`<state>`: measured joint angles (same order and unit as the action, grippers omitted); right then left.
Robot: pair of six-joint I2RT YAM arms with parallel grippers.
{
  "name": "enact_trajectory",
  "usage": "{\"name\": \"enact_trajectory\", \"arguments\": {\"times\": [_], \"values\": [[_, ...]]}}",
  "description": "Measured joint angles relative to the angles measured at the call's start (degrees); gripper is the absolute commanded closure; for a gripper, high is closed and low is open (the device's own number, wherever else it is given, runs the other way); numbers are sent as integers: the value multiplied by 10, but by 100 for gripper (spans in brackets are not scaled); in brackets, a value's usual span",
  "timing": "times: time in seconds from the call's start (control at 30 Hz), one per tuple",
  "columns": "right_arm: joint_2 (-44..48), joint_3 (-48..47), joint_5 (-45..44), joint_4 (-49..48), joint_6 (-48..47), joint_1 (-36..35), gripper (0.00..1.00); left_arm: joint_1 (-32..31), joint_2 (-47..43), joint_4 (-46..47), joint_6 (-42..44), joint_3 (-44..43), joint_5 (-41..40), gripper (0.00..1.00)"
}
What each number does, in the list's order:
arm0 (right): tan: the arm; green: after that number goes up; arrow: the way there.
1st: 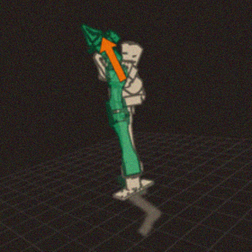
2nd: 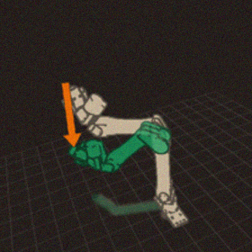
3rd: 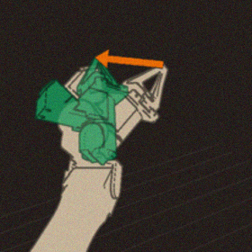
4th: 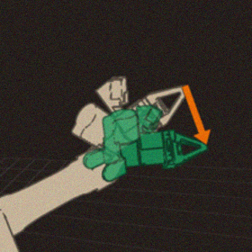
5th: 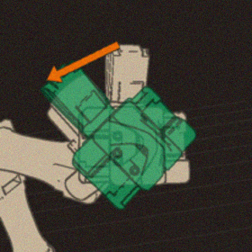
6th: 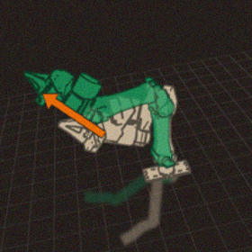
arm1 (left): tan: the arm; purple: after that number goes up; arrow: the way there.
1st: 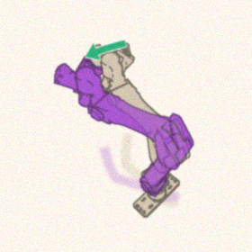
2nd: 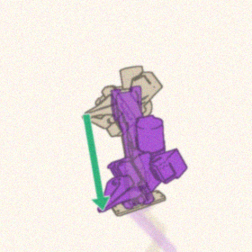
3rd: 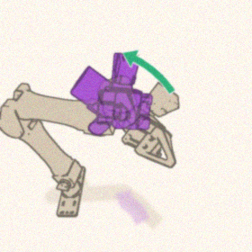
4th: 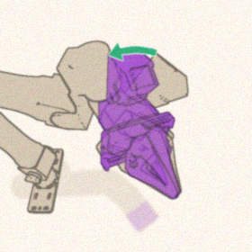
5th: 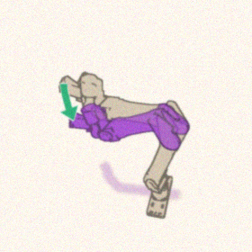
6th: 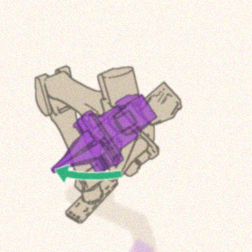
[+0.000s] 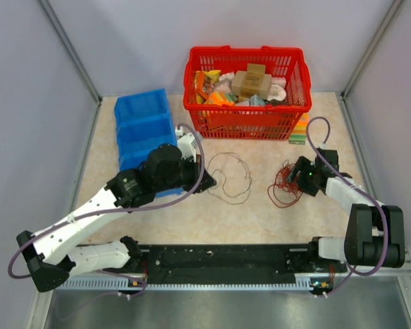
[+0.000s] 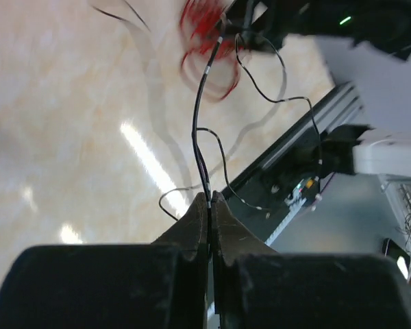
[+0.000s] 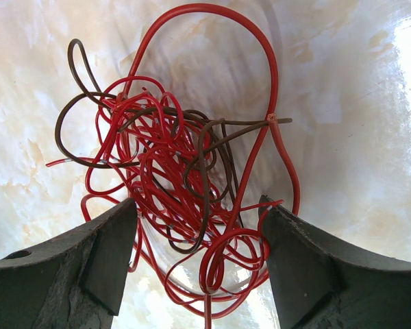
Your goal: Untangle the cables
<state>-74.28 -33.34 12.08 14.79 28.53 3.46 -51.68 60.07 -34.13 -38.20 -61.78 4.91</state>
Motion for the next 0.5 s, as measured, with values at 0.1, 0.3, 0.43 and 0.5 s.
{"name": "enact_trajectory", "arguments": {"times": [0.1,0.3,0.43,0.5], "values": [[0,0,0,0,0,0,29,0,4,52,60,-63,12,100],[0,0,0,0,0,0,29,1,48,80,135,-201,-39,100],[0,0,0,0,0,0,29,22,37,52,161,-209,-118,100],[0,0,0,0,0,0,29,55,28,29,172,-203,-146,100]]}}
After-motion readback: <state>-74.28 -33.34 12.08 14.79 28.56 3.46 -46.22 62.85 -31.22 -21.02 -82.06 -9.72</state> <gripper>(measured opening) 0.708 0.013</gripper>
